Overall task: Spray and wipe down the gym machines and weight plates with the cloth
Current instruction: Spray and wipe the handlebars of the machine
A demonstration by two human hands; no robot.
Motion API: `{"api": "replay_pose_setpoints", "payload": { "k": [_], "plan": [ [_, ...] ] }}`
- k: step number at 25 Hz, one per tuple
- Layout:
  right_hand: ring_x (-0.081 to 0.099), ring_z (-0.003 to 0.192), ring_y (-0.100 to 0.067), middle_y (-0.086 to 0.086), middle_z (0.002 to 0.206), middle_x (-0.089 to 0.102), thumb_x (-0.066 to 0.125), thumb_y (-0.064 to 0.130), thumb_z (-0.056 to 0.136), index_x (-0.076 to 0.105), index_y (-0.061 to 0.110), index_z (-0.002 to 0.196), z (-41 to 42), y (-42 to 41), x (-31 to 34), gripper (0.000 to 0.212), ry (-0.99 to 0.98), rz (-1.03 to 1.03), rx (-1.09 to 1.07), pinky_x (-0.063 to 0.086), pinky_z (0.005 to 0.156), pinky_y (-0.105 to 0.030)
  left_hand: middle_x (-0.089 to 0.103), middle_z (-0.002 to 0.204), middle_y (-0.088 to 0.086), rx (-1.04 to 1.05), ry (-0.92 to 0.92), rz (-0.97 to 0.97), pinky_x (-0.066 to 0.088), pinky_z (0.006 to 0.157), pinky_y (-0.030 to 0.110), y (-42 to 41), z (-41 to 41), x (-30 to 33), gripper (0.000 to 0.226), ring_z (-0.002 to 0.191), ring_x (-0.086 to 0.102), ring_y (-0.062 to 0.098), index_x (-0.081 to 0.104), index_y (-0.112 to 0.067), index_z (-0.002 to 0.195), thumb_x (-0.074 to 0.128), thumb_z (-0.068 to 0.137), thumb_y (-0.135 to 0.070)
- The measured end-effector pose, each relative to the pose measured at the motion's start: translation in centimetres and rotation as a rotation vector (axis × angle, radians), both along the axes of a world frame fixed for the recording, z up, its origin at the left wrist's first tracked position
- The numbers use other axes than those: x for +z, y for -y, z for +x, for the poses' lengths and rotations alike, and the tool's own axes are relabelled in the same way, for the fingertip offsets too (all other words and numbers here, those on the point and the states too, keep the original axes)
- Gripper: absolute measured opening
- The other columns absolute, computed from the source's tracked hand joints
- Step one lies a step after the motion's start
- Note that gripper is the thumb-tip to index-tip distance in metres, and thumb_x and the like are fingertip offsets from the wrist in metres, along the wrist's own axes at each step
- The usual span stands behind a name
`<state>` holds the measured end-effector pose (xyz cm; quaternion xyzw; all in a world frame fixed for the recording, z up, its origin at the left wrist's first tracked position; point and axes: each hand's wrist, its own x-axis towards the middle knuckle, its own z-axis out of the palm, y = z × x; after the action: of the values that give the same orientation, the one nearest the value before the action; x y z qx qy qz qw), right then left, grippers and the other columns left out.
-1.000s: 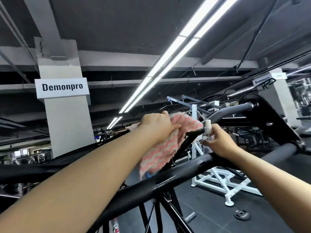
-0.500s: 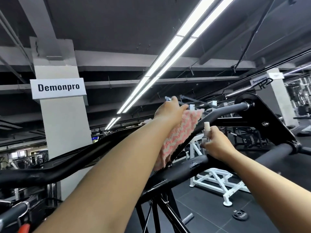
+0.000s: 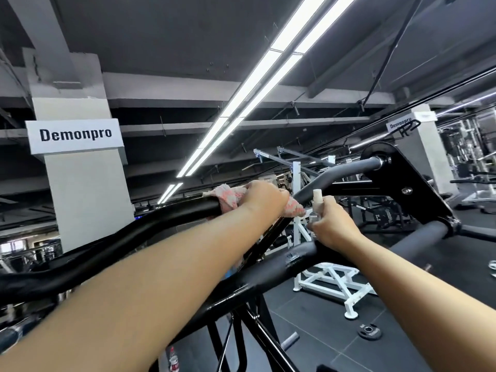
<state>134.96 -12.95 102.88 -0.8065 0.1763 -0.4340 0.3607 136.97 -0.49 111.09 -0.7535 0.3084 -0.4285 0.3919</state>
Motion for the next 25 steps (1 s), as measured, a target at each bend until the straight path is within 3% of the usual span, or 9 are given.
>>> {"api": "replay_pose_setpoints", "payload": {
  "k": [5,7,10,12,14,16,19,22,25],
  "plan": [
    [0.055,0.101,-0.030,-0.012,0.112,0.056,0.058,0.015,0.088,0.044,0.009,0.108,0.3,0.1,0.1,0.025,-0.031,0.010,0.006,0.042,0.080,-0.035,0.057,0.123,0.007,0.065,-0.119,-0.025,0.045,0.073,0.032,1.0,-0.4,0.5,0.032,0.108,0.059,0.028,0.045,-0.006,0.127,0.046,0.095,-0.008],
    [0.055,0.102,-0.030,-0.013,0.113,0.056,0.057,0.015,0.088,0.044,0.009,0.110,0.2,0.2,0.1,0.026,-0.047,0.021,0.014,0.042,0.080,-0.035,0.056,0.122,0.008,0.117,-0.276,-0.033,0.047,0.082,0.036,1.2,-0.9,1.4,0.037,0.110,0.056,0.029,0.050,-0.007,0.128,0.049,0.096,-0.026],
    [0.055,0.099,-0.030,-0.013,0.113,0.057,0.054,0.015,0.090,0.044,0.009,0.110,0.1,0.2,-0.1,0.023,-0.044,0.019,0.015,0.041,0.078,-0.035,0.057,0.107,0.004,0.148,-0.504,-0.068,0.047,0.087,0.036,1.1,-0.3,3.4,0.059,0.095,0.055,0.024,0.055,-0.009,0.125,0.054,0.087,-0.055],
    [0.054,0.100,-0.029,-0.012,0.113,0.057,0.054,0.015,0.090,0.043,0.009,0.108,0.2,0.3,-0.2,0.022,-0.050,0.016,0.007,0.040,0.076,-0.034,0.055,0.120,0.003,0.183,-0.737,-0.208,0.044,0.096,0.038,0.3,0.5,4.7,0.074,0.104,0.055,0.024,0.049,-0.013,0.131,0.051,0.081,-0.068],
    [0.054,0.100,-0.029,-0.012,0.113,0.057,0.055,0.016,0.090,0.043,0.009,0.108,0.1,0.3,-0.1,0.023,-0.057,0.013,0.001,0.039,0.076,-0.034,0.054,0.123,0.001,0.226,-0.948,-0.342,0.044,0.098,0.040,-0.9,0.6,5.3,0.081,0.108,0.056,0.025,0.044,-0.019,0.134,0.056,0.074,-0.071],
    [0.054,0.101,-0.030,-0.013,0.112,0.057,0.054,0.015,0.090,0.044,0.008,0.109,0.0,0.2,-0.1,0.023,-0.055,0.022,-0.001,0.039,0.076,-0.034,0.057,0.113,0.000,0.222,-1.027,-0.378,0.049,0.089,0.036,-1.9,0.4,5.5,0.071,0.098,0.059,0.022,0.045,-0.019,0.128,0.063,0.076,-0.062],
    [0.054,0.101,-0.030,-0.014,0.112,0.057,0.052,0.013,0.088,0.043,0.009,0.107,0.0,0.3,-0.1,0.021,-0.066,0.022,-0.009,0.039,0.076,-0.034,0.056,0.096,-0.002,0.147,-0.917,-0.341,0.050,0.073,0.029,-3.3,0.0,5.4,0.047,0.082,0.058,0.015,0.048,-0.016,0.121,0.062,0.083,-0.041],
    [0.053,0.103,-0.030,-0.013,0.116,0.056,0.054,0.011,0.088,0.043,0.010,0.108,0.0,0.3,-0.1,0.024,-0.071,0.035,-0.015,0.038,0.077,-0.033,0.046,0.079,-0.002,-0.008,-0.582,-0.302,0.040,0.055,0.026,-5.4,-1.3,4.1,0.022,0.069,0.049,0.014,0.046,-0.014,0.103,0.055,0.086,-0.027],
    [0.052,0.102,-0.029,-0.015,0.116,0.056,0.053,0.011,0.088,0.042,0.011,0.106,-0.3,0.2,0.0,0.021,-0.071,0.038,-0.016,0.035,0.075,-0.031,0.041,0.077,0.000,-0.126,-0.306,-0.282,0.037,0.060,0.033,-8.2,-2.0,2.5,0.019,0.074,0.047,0.022,0.039,-0.015,0.102,0.050,0.087,-0.017]
  ]
}}
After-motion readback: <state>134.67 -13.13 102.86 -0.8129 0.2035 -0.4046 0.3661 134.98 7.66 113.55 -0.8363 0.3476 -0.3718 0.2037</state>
